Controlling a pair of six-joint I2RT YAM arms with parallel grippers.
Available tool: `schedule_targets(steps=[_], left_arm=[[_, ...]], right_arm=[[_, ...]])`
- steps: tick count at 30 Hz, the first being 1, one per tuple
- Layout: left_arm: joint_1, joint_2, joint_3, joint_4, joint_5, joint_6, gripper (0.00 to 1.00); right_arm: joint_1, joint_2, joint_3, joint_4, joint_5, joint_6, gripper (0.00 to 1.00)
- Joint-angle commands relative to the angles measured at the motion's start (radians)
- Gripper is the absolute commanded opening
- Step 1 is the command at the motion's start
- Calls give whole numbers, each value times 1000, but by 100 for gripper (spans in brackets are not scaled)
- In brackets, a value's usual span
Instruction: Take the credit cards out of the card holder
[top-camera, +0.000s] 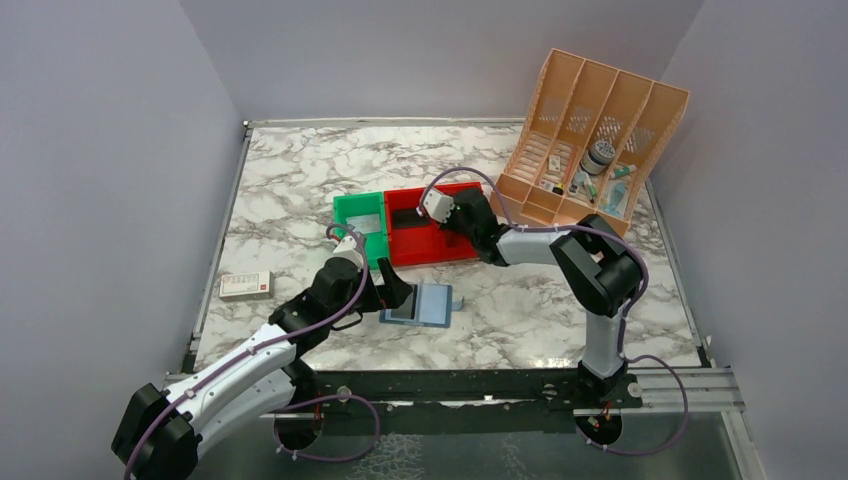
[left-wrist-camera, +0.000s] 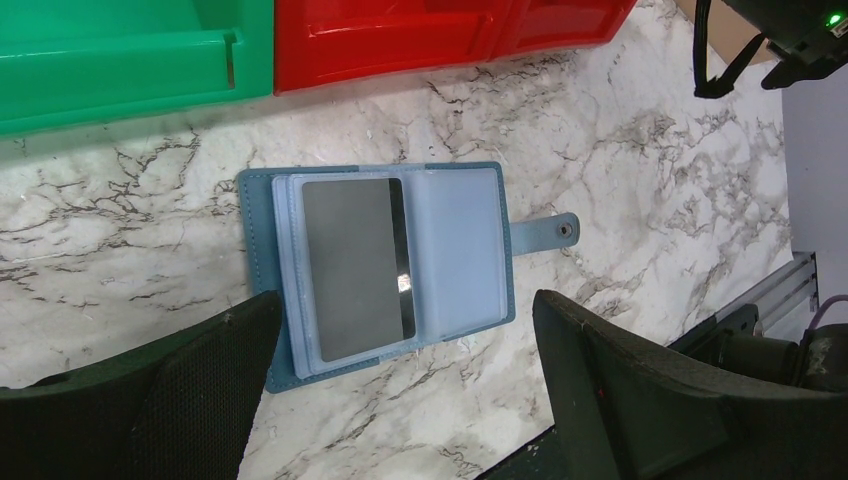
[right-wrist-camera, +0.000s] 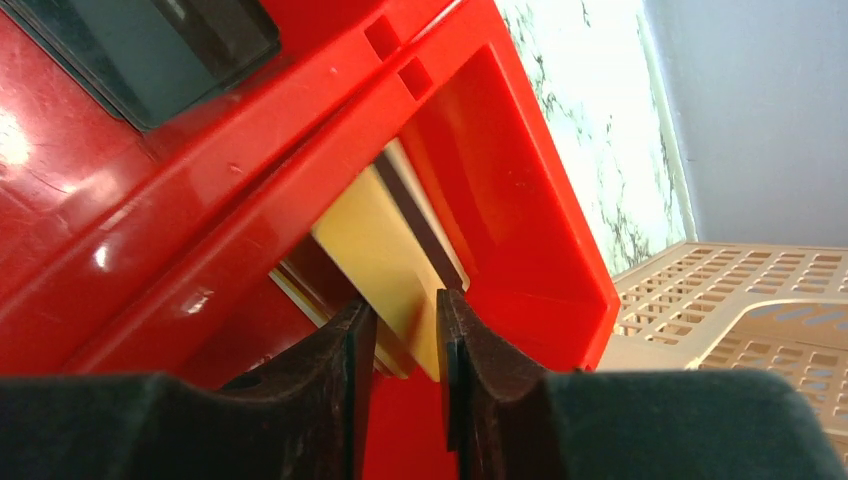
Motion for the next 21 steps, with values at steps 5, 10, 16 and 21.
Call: schedule_targets(steps=[5,10,16,21], left_arm=[[4,0,30,23,27,17,99],[4,5,30,28,42,16,99],[4,-7,33,11,35,22,99],[4,-6,30,14,33,23,99]], right_arm=[[3,-10,14,-14,9,-18,32],[3,-32,0,0,-6,4,32],[3,-63,-13,-32,-27,15,32],[2,-101,-40,-71,-64,34,32]])
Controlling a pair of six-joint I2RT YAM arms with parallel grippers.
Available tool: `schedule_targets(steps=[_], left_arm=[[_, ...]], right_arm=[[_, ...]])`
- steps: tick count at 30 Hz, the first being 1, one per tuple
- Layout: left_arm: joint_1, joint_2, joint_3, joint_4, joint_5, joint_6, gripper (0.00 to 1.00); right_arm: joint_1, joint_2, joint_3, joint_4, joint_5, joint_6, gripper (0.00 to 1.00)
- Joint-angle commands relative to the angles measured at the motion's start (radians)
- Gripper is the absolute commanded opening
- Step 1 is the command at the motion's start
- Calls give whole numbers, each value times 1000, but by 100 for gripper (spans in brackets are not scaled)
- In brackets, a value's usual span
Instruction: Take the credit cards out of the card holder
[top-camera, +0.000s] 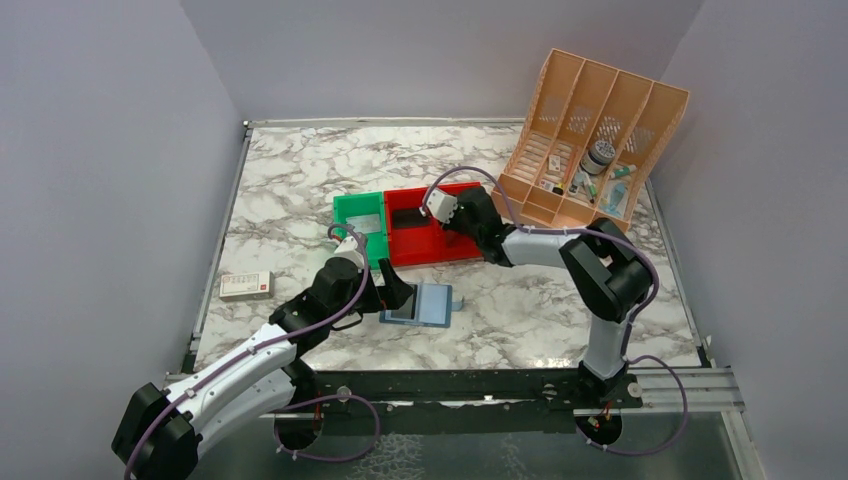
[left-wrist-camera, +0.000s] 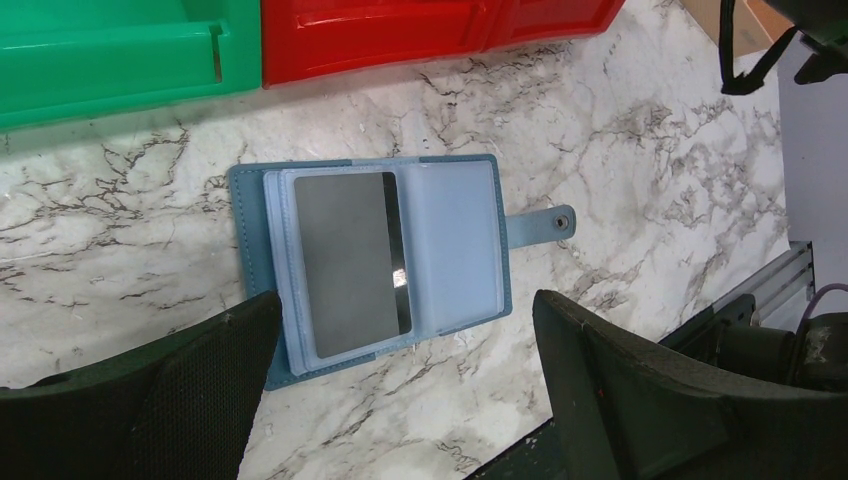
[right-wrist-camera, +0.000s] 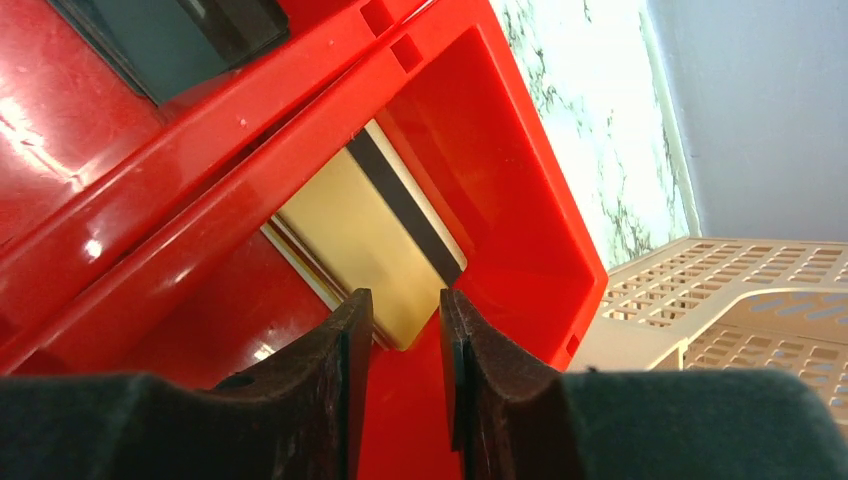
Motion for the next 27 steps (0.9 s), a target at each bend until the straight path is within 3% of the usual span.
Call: schedule_targets(steps=[1,8,14,20,24,27], left_arm=[[4,-6,30,13,15,20,99],[4,-5,32,5,15,24,99],[4,-5,27,4,11,24,99],[4,4,30,-25,-12,30,99],[5,4,30,-28,-11,35,99],[5,6,30,-26,-11,38,96]], right_arm=[[4,-64,-26,-40,-55,37,32],[-2,-130,-34,3,-40,166,29],[-4,-235,-33,18,-45,449,29],[-4,-353,-33,-168,-110,872,30],[-4,-379,-17,-339,-150,1068,29],[-4,-398,-61,-342,-322,1133,29]])
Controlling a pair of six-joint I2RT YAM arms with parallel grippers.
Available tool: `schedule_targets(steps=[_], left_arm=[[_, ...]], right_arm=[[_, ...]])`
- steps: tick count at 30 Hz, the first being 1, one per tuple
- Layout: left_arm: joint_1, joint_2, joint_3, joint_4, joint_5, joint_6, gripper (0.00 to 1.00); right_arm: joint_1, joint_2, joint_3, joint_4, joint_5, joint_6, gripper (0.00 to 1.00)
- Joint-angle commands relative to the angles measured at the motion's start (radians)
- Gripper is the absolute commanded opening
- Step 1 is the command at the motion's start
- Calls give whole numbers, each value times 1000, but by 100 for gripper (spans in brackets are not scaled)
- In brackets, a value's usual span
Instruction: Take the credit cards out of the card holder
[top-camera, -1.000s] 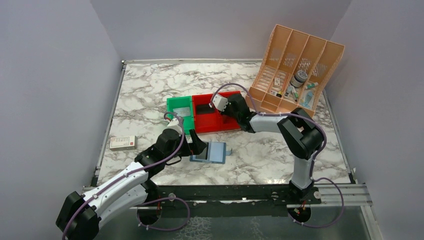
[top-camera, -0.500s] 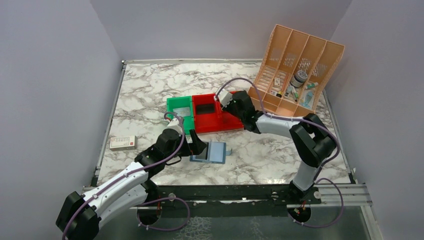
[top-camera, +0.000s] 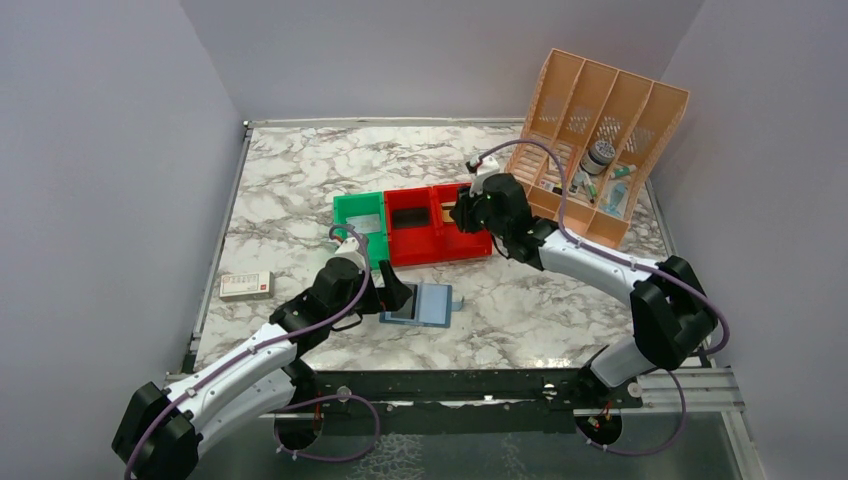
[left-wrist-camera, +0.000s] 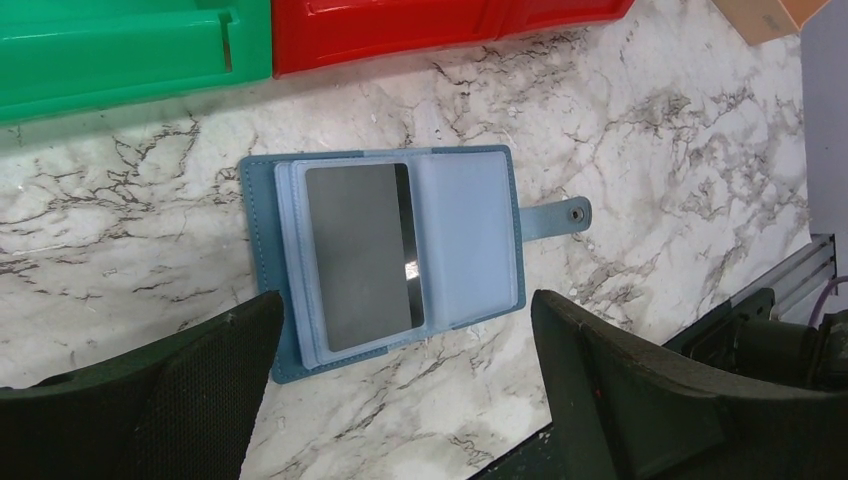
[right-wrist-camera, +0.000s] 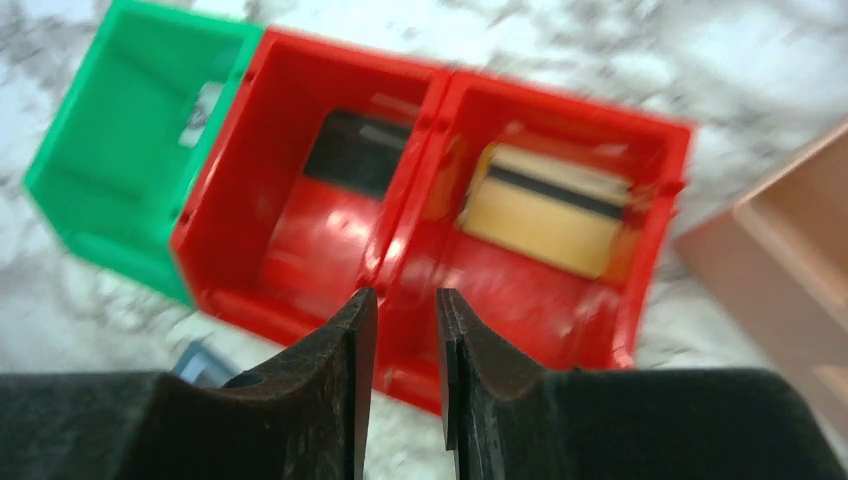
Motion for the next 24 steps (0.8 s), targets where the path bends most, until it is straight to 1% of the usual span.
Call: schedule_targets(steps=[1,2,4,5,6,8,10,11,15,17,21,22,24], left_arm=[[5,7,30,-8,-10,22,95],[5,10,30,-7,-10,23,94],[4,20,30,-3,-8,26,90],[5,27,30,1,-7,27,89],[5,35,30,4,-6,28,87],[5,52,32,12,-3,29,83],[5,69,41,10,-3,31,78],[5,74,42,7,-7,30,76],[5,59,39,8,-13,26,71],[5,46,38,4,-19,31,69],[5,43,29,14,-17,32,65],[5,50,23,25,-13,29,65],[5,74,13,51,-5,25,63]], right_arm=[[-3,-25,-55,-85,-287,203,29],[-3,-24,-66,-75,-370,197,28],[-1,-16,-76,-92,-447,237,26],[-1,-17,-103,-71,-485,266,26],[0,-23,-135,-37,-526,292,26],[9,-46,-233,89,-577,369,25],[12,-54,-310,209,-628,399,25],[12,-57,-324,213,-618,396,25],[12,-112,-319,80,-420,374,23],[13,-151,-318,52,-389,362,23],[12,-178,-322,71,-468,362,23],[13,-175,-333,105,-494,382,23],[18,-159,-398,244,-537,461,23]])
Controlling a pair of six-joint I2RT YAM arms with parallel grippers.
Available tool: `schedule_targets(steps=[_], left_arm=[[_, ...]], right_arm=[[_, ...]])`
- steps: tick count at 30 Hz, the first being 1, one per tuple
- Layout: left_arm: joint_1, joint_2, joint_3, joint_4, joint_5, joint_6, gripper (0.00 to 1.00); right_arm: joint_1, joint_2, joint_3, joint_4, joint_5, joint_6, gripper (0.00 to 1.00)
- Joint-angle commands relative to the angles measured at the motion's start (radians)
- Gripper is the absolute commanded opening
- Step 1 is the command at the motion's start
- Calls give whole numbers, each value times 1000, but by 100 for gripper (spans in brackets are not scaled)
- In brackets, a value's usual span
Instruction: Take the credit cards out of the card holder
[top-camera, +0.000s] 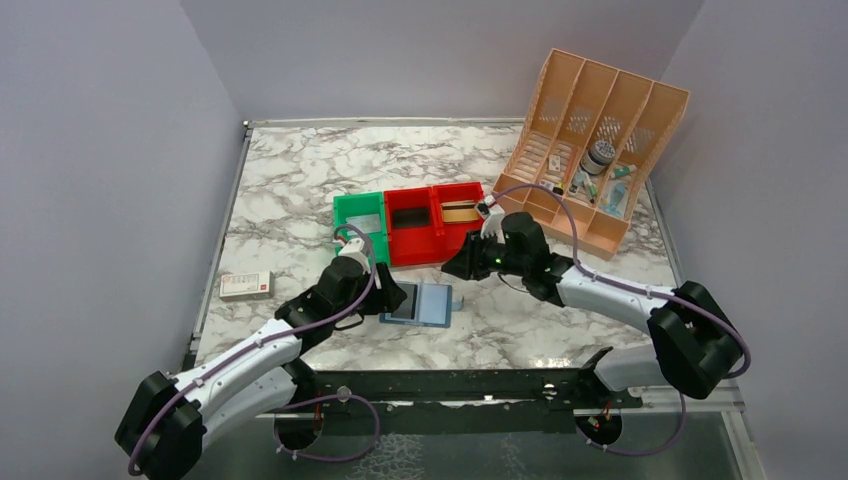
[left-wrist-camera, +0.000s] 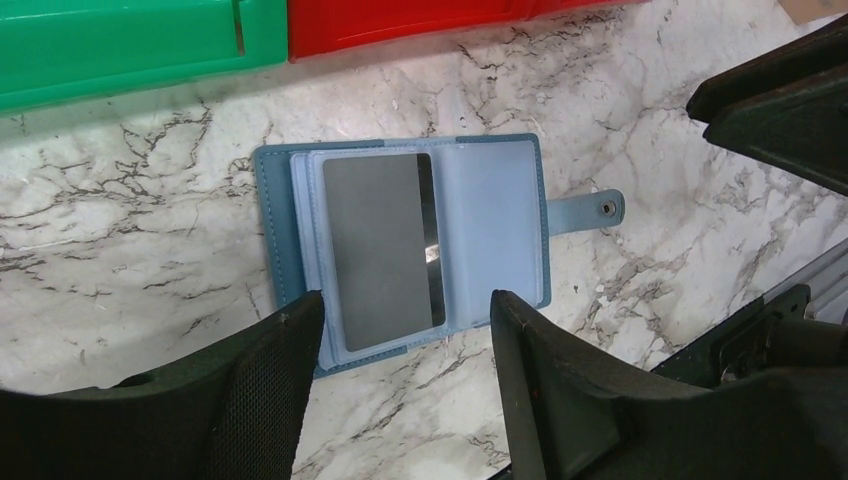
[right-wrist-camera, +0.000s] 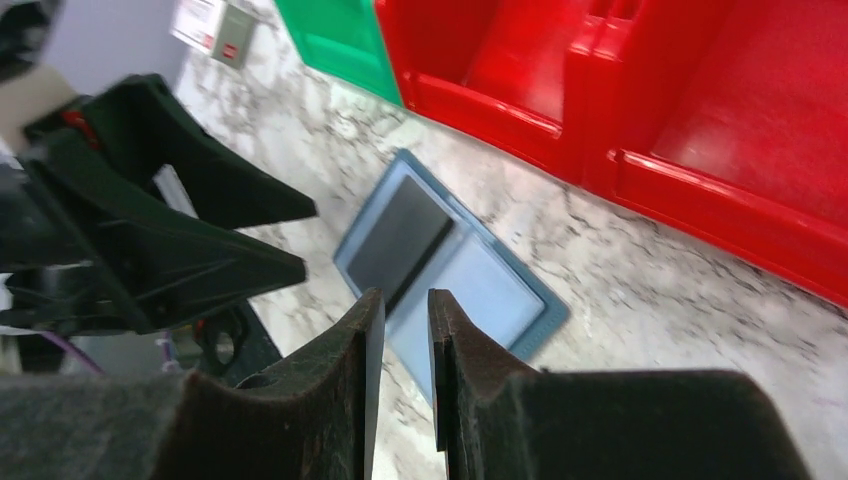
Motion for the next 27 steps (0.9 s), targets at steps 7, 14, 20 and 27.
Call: schedule_targets(steps=[7,14,20,27], left_arm=[[5,104,10,100,10,2,57],[5,148,-5,146,13,-4,51],[5,180,-2,137,8,0,46],[5,187,-4,138,10,5,45]], right_arm=[[66,140,-119,383,-77,244,23],[158,237,-76,382,8,280,23],[201,310,-1,307,40,288,23],[203,456,161,78,31,132,21]])
